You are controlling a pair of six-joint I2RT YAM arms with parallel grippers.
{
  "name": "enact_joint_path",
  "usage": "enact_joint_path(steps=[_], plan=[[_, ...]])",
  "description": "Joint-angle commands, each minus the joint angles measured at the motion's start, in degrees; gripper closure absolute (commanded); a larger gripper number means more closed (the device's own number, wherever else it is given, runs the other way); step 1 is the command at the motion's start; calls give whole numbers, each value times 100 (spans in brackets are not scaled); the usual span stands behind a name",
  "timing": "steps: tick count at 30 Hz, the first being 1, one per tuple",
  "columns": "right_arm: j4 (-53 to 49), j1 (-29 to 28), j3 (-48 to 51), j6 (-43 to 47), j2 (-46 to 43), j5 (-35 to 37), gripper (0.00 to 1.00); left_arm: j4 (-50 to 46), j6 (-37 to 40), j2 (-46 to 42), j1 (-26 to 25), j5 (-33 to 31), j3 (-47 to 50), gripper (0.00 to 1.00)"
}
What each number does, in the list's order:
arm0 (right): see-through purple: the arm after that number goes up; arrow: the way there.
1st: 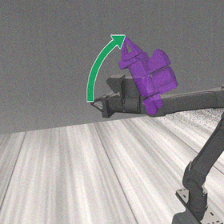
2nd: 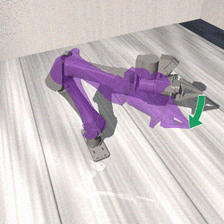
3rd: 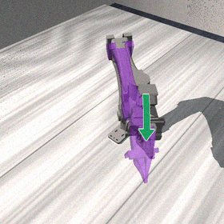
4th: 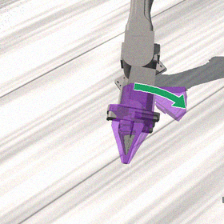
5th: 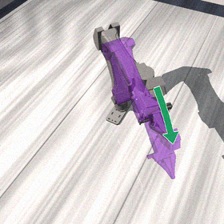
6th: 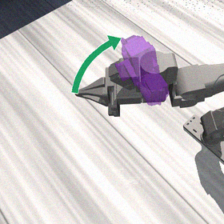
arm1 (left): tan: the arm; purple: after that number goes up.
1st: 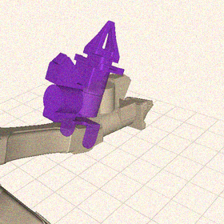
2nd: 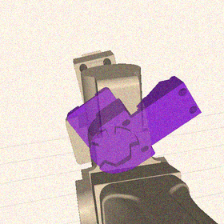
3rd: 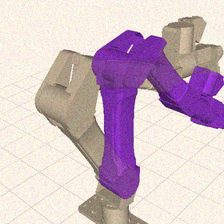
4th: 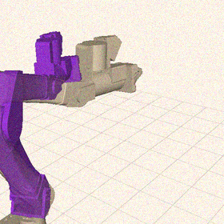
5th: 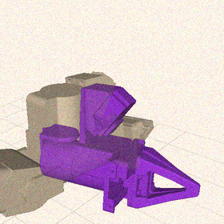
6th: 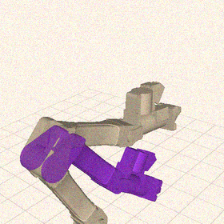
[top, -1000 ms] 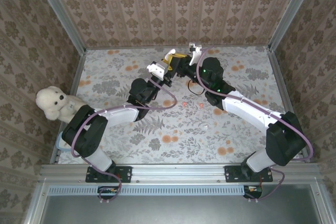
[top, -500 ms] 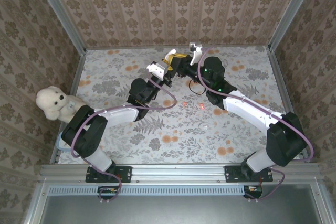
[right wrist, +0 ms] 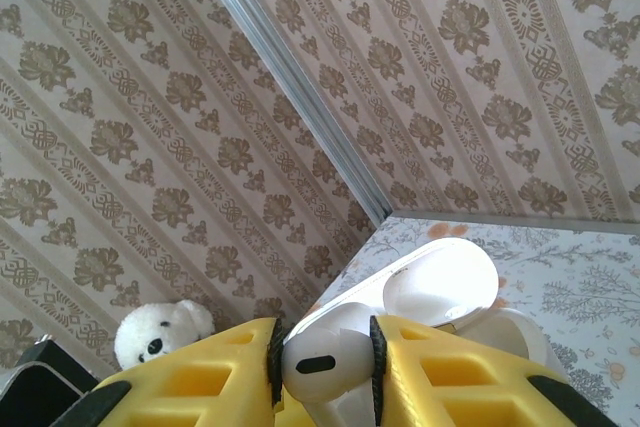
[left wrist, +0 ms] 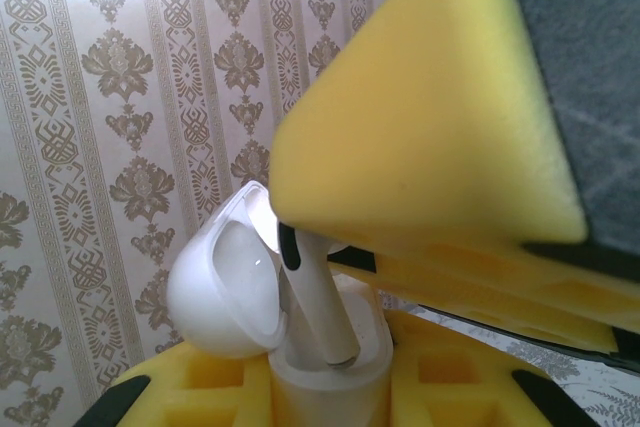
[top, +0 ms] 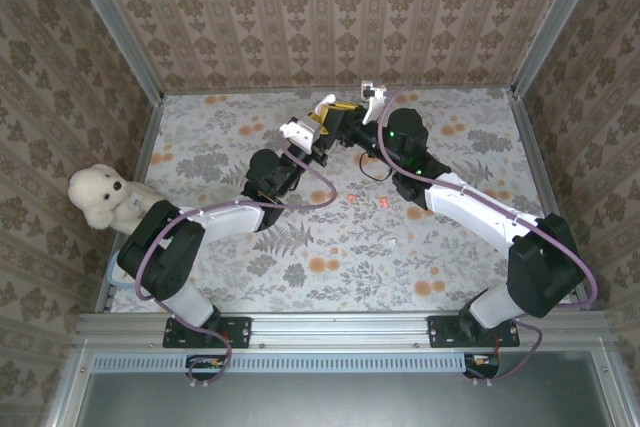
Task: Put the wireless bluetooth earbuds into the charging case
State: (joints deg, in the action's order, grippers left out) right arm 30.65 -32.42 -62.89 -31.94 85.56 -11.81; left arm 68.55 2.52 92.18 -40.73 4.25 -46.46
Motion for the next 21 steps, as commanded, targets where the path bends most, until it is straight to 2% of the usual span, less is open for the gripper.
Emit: enact_joint_path(steps=[1, 21], plan=[[-156, -10, 168, -120, 129, 219, 69, 467, -59, -336, -201, 885, -28, 100], [-58, 43, 462, 12, -47, 30, 73, 426, -6, -426, -198, 823, -66, 100]])
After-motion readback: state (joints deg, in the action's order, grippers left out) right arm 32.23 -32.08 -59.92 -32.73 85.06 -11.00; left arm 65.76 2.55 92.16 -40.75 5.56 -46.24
